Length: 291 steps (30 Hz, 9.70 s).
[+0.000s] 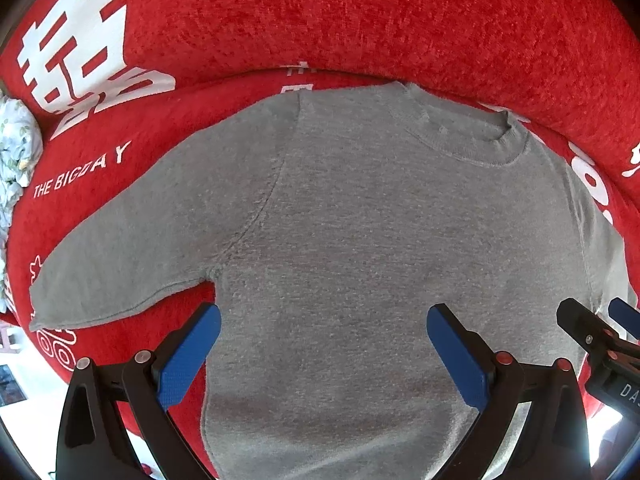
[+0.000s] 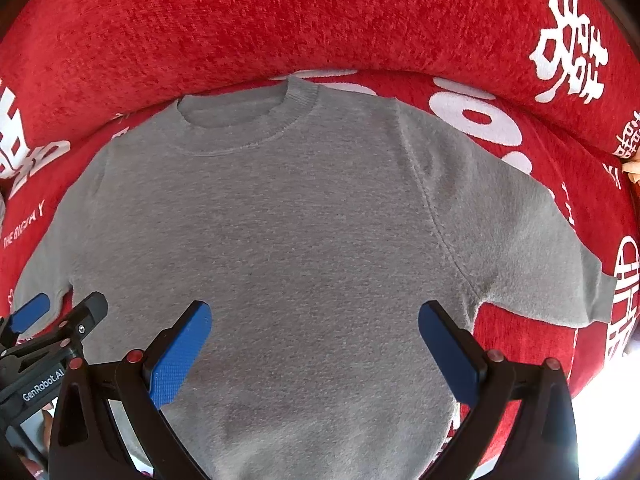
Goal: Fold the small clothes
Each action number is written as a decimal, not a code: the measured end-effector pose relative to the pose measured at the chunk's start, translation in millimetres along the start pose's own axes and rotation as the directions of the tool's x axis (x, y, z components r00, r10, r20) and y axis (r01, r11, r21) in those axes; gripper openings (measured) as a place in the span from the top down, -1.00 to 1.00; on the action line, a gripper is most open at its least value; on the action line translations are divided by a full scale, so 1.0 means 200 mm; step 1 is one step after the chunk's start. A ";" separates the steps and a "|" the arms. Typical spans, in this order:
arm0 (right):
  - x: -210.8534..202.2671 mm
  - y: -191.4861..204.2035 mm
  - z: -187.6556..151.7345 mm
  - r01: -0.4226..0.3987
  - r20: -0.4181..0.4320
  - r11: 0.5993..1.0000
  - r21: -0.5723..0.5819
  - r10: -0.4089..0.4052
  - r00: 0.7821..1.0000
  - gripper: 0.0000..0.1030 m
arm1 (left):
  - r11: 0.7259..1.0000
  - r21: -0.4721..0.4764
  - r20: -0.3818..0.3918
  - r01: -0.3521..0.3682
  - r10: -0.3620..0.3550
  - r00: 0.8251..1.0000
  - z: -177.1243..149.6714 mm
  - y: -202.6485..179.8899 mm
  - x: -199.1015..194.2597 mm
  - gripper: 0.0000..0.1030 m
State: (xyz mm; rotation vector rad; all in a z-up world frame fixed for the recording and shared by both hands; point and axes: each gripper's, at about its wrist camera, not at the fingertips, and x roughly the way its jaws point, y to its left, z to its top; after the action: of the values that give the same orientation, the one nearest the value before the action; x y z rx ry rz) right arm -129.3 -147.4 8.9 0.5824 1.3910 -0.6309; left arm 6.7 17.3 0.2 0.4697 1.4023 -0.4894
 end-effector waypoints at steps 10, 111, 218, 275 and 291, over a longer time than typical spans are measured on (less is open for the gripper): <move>-0.03 0.05 0.00 -0.022 0.005 1.000 -0.006 0.022 1.000 -1.00 | 0.992 -0.083 0.017 0.096 -0.095 0.995 -0.02 0.15 0.00 -1.00; 0.07 0.40 -0.04 0.104 0.233 0.907 -0.409 -0.006 0.972 -0.99 | 0.998 -0.002 0.176 -0.068 0.067 0.982 0.17 0.49 0.13 -0.57; 0.14 -1.04 -0.61 -0.408 0.141 0.667 0.624 0.417 0.898 -0.28 | 0.910 0.411 -0.078 0.063 -0.034 0.996 -0.18 -0.74 0.07 -1.00; -0.11 -1.41 -0.16 -0.855 0.659 0.337 0.395 0.544 0.519 0.88 | 0.960 0.263 -0.019 0.097 -0.096 0.995 -0.09 -0.67 -0.07 -1.00; 0.22 0.00 0.16 -0.634 0.129 0.761 0.138 0.621 0.773 0.80 | 1.000 -0.006 0.039 0.009 -0.008 0.999 -0.03 0.05 0.00 -1.00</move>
State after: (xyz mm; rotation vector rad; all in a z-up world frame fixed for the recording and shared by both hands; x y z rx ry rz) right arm -103.2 -173.6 -32.2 1.0990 0.9764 -0.2169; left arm 6.9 29.2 -0.5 0.4472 1.3689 -0.4982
